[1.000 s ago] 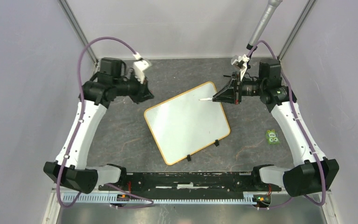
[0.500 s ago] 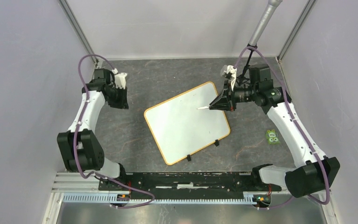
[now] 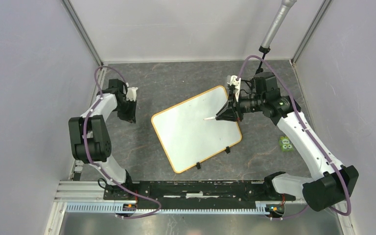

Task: Write a sentence on the whiteboard
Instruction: Place the pen cap at the center of the board, then hold the whiteboard on the whiteboard stand, then write a sentence on the whiteboard.

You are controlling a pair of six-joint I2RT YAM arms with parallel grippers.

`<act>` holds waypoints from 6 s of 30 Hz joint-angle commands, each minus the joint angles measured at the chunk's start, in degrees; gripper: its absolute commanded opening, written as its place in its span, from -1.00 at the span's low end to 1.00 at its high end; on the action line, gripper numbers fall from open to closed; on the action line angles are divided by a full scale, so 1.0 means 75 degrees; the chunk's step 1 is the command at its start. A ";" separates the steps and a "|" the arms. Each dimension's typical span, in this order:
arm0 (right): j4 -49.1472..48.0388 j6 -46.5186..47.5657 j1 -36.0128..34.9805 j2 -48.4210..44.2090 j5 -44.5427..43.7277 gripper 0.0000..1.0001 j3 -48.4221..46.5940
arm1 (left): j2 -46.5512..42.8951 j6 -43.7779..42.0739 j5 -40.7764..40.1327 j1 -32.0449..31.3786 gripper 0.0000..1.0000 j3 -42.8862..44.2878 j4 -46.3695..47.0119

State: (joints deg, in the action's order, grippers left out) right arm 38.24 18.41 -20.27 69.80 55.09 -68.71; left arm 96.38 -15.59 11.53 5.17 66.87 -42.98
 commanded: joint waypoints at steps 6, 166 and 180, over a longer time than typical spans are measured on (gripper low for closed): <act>-0.0273 0.0145 -0.0156 -0.0195 -0.0009 -1.00 0.0064 | 0.0532 -0.0450 0.0077 -0.0056 -0.58 -0.0086 0.0320; -0.3364 0.0682 -0.5379 0.1722 -0.6399 -1.00 -0.0703 | 0.0534 -0.0487 0.6409 -0.3220 -0.95 0.2488 -0.2276; -0.3368 0.0785 -0.5378 0.1859 -0.6478 -1.00 -0.0555 | 0.0544 -0.0498 0.6385 -0.3219 -0.95 0.2489 -0.2276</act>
State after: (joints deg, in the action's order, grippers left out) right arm 15.07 23.92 -60.27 83.33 7.22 -71.57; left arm 100.14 -15.59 61.45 -16.36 85.56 -57.58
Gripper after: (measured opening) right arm 0.127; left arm 0.135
